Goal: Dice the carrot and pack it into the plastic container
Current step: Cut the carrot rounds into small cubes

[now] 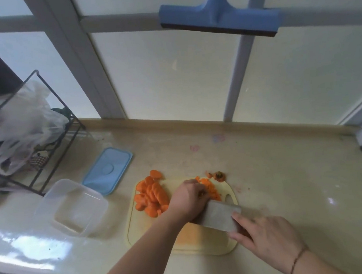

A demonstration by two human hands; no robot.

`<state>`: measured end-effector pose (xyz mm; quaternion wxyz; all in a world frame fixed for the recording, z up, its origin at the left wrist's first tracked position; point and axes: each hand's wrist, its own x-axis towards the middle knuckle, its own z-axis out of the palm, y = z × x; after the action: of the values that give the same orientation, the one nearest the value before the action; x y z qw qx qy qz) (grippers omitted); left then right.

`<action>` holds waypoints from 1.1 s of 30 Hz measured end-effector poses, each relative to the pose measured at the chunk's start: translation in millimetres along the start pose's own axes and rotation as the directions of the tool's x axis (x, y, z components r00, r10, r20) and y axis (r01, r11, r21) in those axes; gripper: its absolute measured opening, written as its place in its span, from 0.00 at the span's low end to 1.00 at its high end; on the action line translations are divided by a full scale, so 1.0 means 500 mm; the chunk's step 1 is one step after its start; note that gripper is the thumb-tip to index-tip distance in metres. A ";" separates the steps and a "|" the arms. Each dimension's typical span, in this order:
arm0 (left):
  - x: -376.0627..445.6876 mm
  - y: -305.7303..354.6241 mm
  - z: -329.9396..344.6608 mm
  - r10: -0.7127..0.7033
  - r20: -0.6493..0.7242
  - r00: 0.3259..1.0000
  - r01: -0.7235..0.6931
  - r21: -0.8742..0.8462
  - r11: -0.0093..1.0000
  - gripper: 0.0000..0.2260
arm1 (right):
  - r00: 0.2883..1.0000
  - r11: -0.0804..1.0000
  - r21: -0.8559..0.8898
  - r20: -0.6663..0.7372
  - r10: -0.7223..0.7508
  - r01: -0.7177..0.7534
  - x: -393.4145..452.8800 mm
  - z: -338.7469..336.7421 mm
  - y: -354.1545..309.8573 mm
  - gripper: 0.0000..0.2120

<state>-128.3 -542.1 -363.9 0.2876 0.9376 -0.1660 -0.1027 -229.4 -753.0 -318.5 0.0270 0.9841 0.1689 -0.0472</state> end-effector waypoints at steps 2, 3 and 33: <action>-0.002 -0.004 -0.013 -0.019 -0.077 0.997 0.017 -0.035 0.999 0.09 | 0.997 0.993 0.095 0.049 0.064 -0.068 -0.015 -0.015 -0.002 0.33; -0.007 -0.007 -0.026 -0.042 -0.168 0.985 0.026 -0.095 0.995 0.09 | 0.990 0.966 0.216 0.052 0.131 -0.139 -0.025 -0.016 -0.001 0.33; -0.075 -0.124 -0.042 0.091 -0.173 0.981 -0.026 0.343 0.939 0.14 | 0.643 -0.385 0.653 0.746 0.173 -0.653 -0.008 -0.061 -0.075 0.32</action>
<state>-141.4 -469.2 -378.7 0.1392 0.9732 -0.1815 0.0242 -243.0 -716.8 -289.0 -0.6633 0.5998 -0.3328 -0.2992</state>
